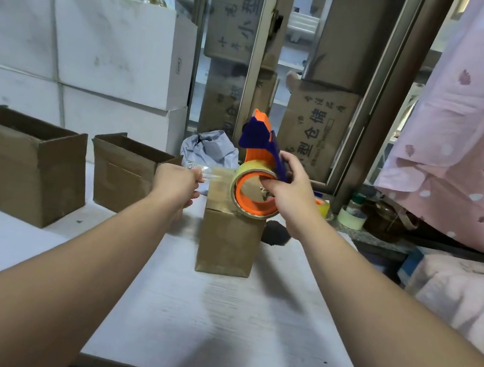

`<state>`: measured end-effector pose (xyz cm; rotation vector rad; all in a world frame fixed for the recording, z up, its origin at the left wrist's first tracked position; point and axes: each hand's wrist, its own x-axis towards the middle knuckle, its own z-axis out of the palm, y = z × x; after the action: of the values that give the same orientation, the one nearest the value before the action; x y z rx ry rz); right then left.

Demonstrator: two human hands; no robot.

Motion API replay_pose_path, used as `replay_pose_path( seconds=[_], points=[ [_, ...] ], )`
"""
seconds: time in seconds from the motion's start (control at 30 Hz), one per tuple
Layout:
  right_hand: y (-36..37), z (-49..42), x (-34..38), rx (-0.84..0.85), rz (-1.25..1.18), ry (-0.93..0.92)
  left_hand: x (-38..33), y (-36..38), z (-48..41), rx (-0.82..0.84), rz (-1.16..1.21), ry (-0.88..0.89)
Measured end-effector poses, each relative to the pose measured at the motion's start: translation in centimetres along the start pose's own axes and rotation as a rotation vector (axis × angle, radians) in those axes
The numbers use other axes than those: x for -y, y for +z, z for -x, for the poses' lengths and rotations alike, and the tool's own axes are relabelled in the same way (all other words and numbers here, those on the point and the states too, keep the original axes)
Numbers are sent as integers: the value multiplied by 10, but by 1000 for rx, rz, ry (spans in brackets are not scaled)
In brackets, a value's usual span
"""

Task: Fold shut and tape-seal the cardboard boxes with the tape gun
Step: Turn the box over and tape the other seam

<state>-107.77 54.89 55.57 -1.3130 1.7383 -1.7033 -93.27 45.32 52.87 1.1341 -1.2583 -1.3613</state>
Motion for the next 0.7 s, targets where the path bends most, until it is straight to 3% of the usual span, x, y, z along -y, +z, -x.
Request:
replay_pose_path(
  seconds=[0.23,0.43,0.7],
  points=[
    [-26,5,10,19,396,-138,5,-1,15,-17,-181,173],
    [-40,13,11,106,807,-278,12,-3,20,-56,-222,108],
    [-52,16,13,83,1059,-332,5,0,27,-150,-507,224]
  ],
)
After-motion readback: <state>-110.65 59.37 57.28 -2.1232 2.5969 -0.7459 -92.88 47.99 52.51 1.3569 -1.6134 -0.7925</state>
